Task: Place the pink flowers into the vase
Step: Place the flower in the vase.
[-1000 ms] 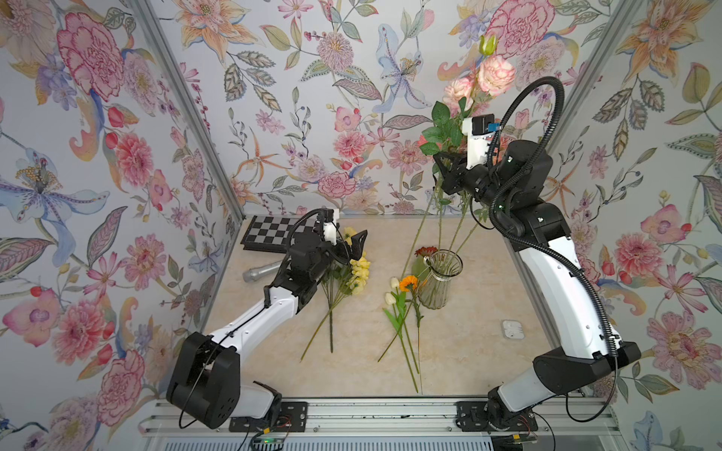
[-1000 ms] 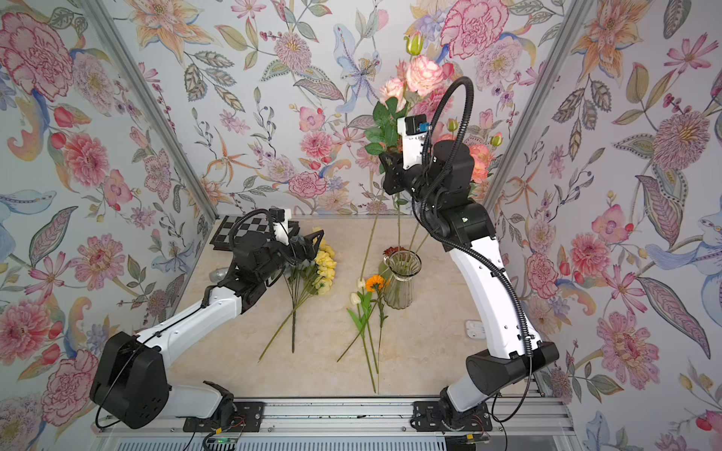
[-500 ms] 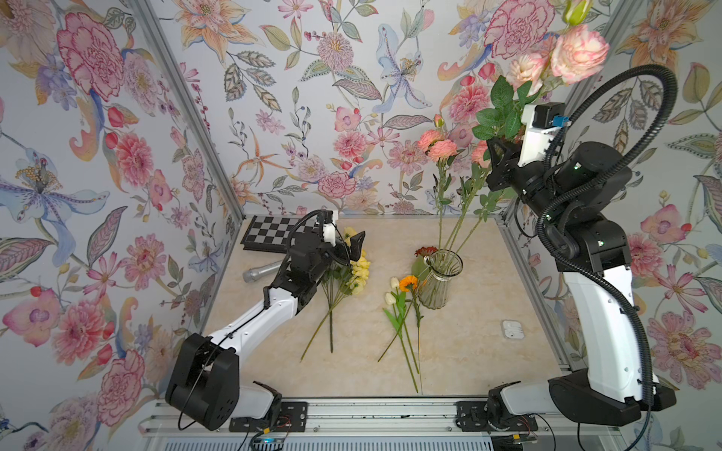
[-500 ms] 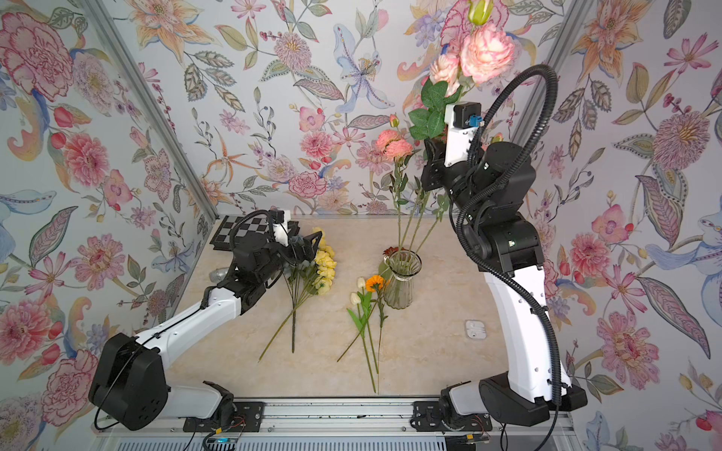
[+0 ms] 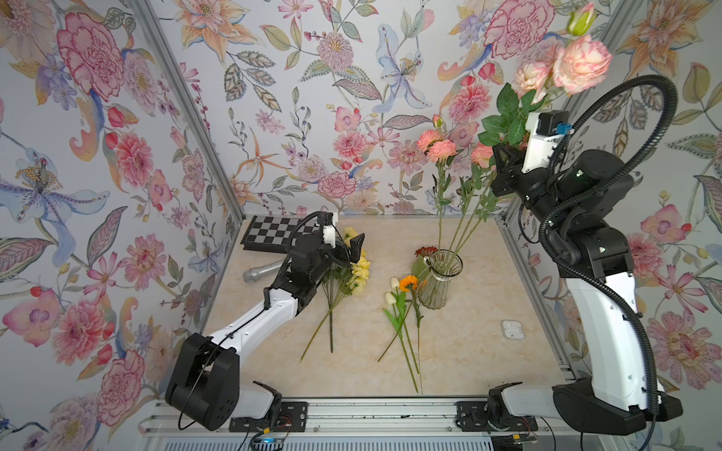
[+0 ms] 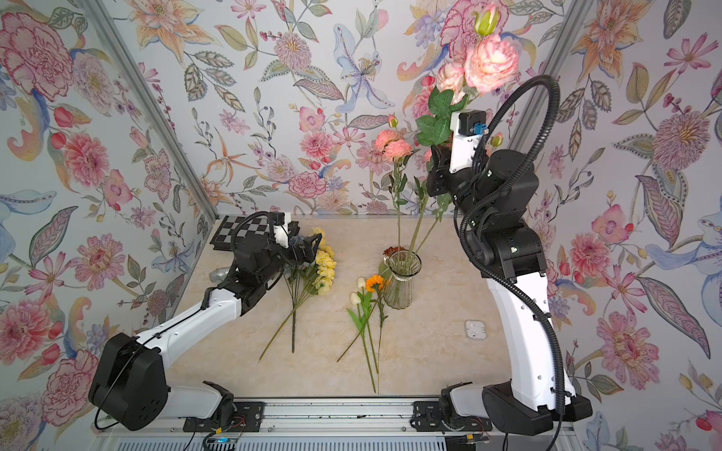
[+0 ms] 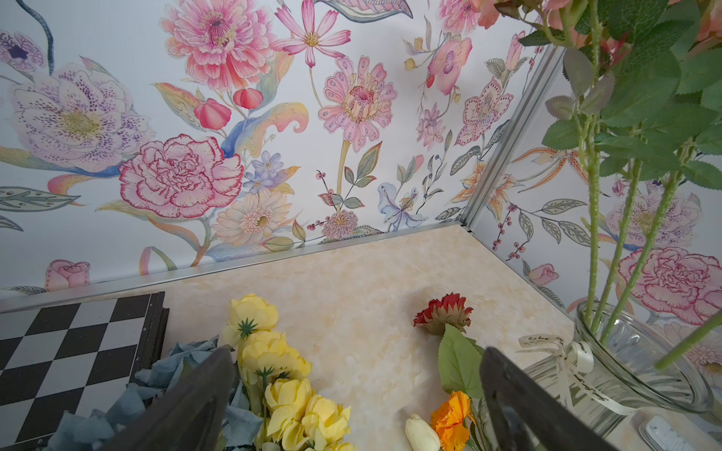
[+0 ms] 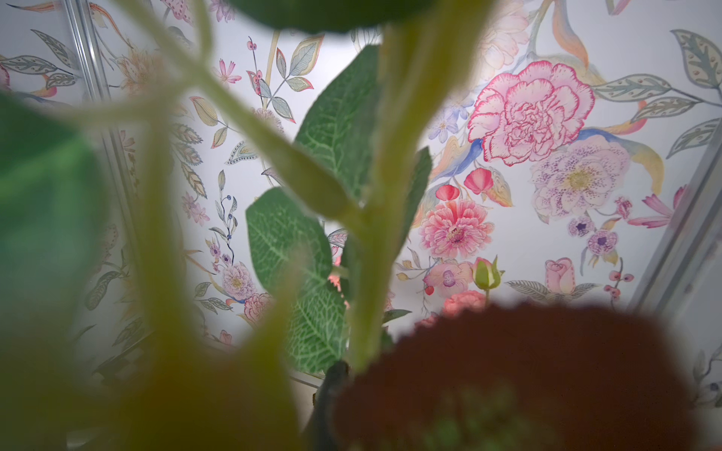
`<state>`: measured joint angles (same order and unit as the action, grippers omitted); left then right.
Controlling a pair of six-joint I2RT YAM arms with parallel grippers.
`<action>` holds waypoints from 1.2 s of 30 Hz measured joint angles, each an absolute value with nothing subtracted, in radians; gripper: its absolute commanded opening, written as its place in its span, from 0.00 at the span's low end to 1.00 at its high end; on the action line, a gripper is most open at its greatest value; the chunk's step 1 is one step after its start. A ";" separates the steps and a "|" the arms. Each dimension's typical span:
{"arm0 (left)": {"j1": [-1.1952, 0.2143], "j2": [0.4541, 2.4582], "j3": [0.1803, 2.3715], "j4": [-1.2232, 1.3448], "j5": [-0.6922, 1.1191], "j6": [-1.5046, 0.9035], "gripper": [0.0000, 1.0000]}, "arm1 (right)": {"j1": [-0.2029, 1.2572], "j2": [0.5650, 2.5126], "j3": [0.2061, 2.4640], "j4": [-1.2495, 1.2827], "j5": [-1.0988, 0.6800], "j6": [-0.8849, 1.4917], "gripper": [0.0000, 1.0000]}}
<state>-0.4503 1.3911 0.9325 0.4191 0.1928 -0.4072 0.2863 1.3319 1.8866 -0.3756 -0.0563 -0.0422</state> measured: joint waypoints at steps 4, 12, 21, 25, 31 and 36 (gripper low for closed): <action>-0.450 1.391 0.929 0.419 0.193 -0.407 0.99 | 0.286 1.285 1.670 -0.297 -0.067 -0.012 0.00; -0.450 1.391 0.929 0.411 0.193 -0.407 1.00 | 0.287 1.272 1.443 -0.230 -0.068 0.041 0.00; -0.450 1.391 0.929 0.403 0.193 -0.407 0.99 | 0.289 1.262 1.347 -0.191 -0.071 0.094 0.17; -0.450 1.391 0.929 0.403 0.193 -0.407 0.99 | 0.296 1.262 1.344 -0.189 -0.073 0.112 0.29; -0.450 1.391 0.929 0.403 0.193 -0.407 0.99 | 0.301 1.262 1.332 -0.186 -0.078 0.126 0.43; -0.450 1.391 0.929 0.399 0.179 -0.400 0.99 | 0.303 1.260 1.329 -0.192 -0.078 0.138 0.60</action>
<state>-0.4503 1.3911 0.9291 0.3992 0.1795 -0.3996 0.3035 1.2602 1.3289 -0.1917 -0.0780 0.1379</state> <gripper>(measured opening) 0.994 0.536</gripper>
